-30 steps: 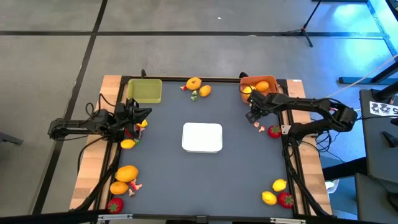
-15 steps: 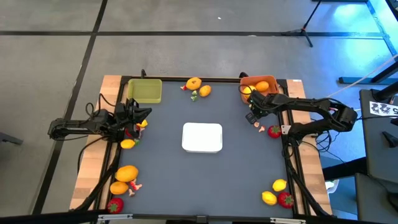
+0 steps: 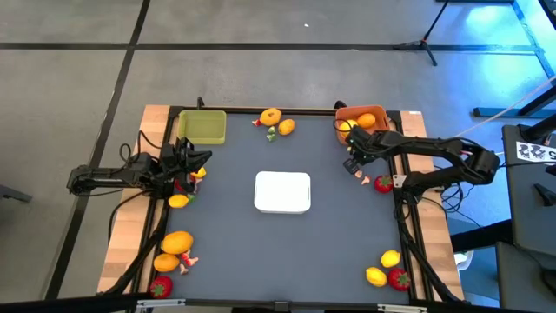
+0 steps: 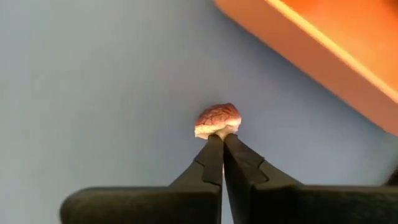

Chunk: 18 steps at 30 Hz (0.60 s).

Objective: Sort produce into baskets
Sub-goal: Put the brown mushroom into the white bin

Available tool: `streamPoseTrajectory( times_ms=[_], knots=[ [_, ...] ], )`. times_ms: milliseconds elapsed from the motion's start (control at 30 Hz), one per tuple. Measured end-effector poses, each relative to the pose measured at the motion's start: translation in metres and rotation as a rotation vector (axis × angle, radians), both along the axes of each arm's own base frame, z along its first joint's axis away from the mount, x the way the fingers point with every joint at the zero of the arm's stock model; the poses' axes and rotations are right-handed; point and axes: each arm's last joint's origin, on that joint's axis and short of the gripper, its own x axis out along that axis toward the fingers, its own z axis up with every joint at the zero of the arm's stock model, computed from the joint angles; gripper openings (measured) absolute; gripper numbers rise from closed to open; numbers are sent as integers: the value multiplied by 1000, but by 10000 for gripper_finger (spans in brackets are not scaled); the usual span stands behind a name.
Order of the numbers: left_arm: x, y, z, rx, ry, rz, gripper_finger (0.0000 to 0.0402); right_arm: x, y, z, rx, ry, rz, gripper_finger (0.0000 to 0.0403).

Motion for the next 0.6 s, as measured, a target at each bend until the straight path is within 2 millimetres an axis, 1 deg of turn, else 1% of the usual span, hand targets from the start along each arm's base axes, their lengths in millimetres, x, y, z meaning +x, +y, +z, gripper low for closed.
streamPoseTrajectory(
  times_ms=[167, 333, 467, 600],
  knots=[
    [0, 0, 0, 6, 2, 2, 13, 1, 3, 9, 44, -108, 30, 7],
    [0, 0, 0, 12, 4, 4, 13, 0, 11, 28, 35, -259, 81, 7],
    [0, 0, 0, 12, 4, 4, 13, 9, 25, 47, 15, -440, 204, 7],
    [0, 0, 0, 12, 4, 4, 13, 24, 41, 63, 1, -628, 339, 7]
  ],
)
